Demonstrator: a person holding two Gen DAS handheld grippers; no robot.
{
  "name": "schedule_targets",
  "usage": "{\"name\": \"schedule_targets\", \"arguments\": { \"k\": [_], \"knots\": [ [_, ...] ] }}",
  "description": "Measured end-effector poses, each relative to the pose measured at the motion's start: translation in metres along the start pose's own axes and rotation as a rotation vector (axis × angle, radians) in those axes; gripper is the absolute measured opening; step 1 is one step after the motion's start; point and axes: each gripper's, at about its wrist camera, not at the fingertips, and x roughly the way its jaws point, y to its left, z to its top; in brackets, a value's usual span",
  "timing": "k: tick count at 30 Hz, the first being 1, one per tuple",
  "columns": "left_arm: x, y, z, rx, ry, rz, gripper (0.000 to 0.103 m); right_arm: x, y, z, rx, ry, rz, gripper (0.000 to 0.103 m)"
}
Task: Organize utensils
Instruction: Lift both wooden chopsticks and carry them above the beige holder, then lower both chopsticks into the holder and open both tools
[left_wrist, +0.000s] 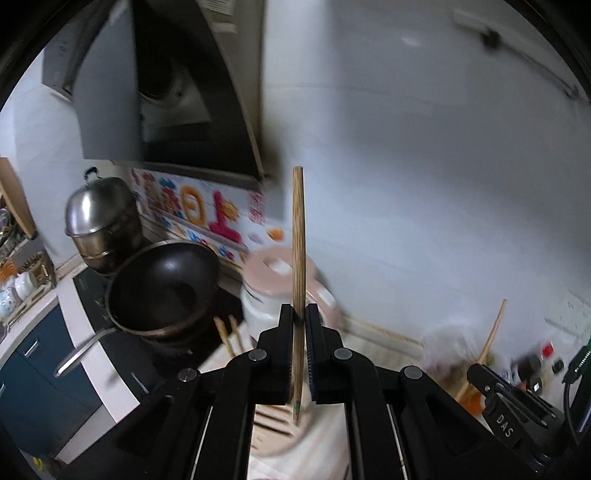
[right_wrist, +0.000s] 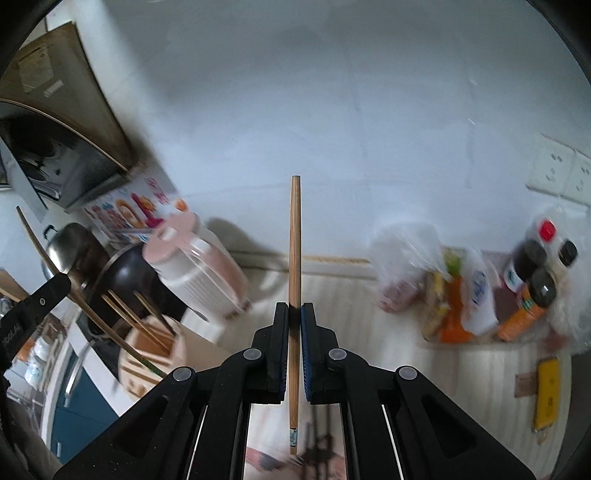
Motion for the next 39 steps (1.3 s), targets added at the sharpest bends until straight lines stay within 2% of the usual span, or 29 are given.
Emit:
{"name": "schedule_targets", "arguments": {
  "k": [3,8,13,19,25,29,32,34,35,36,38,39],
  "knots": [
    [0.007,0.024,0.015,-0.034,-0.018,0.043,0.004,0.005,0.022,0.014,0.012,-0.029,0.056,0.007],
    [0.027,0.06,0.025,-0.108,-0.003,0.068,0.004,0.021,0.055,0.03,0.038,-0.054,0.125,0.007],
    [0.054,0.08,0.021,-0.172,0.042,0.047,0.004,0.039,0.082,0.035,0.084,-0.092,0.186,0.007],
    [0.086,0.097,0.014,-0.241,0.1,0.02,0.004,0.06,0.098,0.032,0.107,-0.113,0.218,0.007],
    [0.104,0.095,0.007,-0.227,0.139,0.015,0.004,0.083,0.107,0.024,0.089,-0.089,0.219,0.007],
    [0.11,0.091,0.001,-0.202,0.186,-0.015,0.004,0.09,0.112,0.017,0.053,-0.062,0.219,0.007],
    [0.105,0.091,-0.002,-0.207,0.225,-0.047,0.007,0.099,0.118,0.014,0.006,0.018,0.237,0.007],
    [0.094,0.091,-0.004,-0.194,0.234,-0.034,0.01,0.101,0.119,0.011,-0.02,0.073,0.243,0.008],
    [0.091,0.092,-0.004,-0.187,0.23,-0.025,0.012,0.1,0.119,0.01,-0.03,0.085,0.248,0.015],
    [0.084,0.092,-0.005,-0.179,0.221,-0.015,0.017,0.097,0.117,0.01,-0.032,0.092,0.251,0.028],
    [0.07,0.094,-0.007,-0.169,0.205,0.011,0.041,0.088,0.111,0.01,-0.03,0.099,0.264,0.044],
    [0.064,0.096,-0.009,-0.168,0.195,0.026,0.063,0.082,0.108,0.01,-0.033,0.097,0.263,0.045]
  ]
}}
